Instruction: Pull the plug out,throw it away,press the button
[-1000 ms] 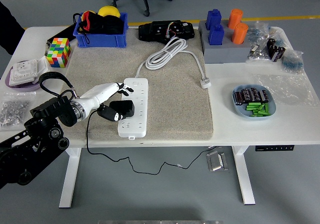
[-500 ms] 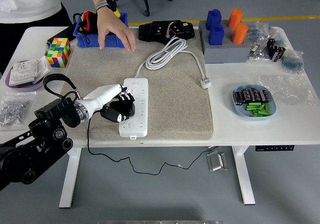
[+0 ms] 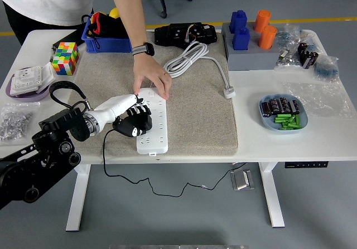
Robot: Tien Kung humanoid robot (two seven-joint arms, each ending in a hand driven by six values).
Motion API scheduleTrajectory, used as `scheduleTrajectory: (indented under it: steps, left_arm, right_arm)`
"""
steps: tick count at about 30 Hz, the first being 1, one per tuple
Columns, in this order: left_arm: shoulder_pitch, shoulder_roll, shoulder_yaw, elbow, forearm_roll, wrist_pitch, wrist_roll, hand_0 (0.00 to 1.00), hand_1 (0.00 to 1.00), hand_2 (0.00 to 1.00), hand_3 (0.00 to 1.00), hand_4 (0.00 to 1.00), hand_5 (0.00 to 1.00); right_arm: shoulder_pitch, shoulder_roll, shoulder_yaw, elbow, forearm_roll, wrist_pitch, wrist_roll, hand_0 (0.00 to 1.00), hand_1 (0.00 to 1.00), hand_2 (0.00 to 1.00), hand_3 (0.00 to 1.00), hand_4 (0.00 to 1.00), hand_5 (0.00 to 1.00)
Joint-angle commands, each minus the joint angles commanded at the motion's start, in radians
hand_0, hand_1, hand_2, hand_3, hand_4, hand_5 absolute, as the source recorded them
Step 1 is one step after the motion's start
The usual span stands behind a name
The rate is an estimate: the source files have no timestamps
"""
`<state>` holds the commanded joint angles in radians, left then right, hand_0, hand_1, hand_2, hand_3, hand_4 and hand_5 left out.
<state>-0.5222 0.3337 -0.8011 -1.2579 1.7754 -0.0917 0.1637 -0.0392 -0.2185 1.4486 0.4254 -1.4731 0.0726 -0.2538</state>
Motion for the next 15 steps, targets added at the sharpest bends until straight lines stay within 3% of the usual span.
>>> scheduleTrajectory:
  steps: [8,11,15]
  left_arm:
    - [0.004,0.009,-0.067,-0.039,0.013,0.03,-0.031,0.48,0.373,0.418,0.551,0.666,0.002]
    - [-0.012,0.007,-0.087,0.009,0.025,0.035,-0.029,0.48,0.373,0.418,0.551,0.666,0.002]
    - [-0.064,0.009,-0.051,0.139,0.044,0.031,-0.023,0.491,0.375,0.413,0.551,0.672,0.002]
  right_arm:
    - [-0.001,0.004,0.003,0.0,0.0,0.0,0.0,0.767,0.729,0.724,0.713,0.883,0.658]
    - [-0.002,0.005,0.003,-0.001,-0.001,0.0,0.0,0.767,0.729,0.724,0.713,0.883,0.658]
    - [-0.002,0.005,0.004,-0.001,0.0,0.0,0.0,0.767,0.729,0.724,0.713,0.883,0.658]
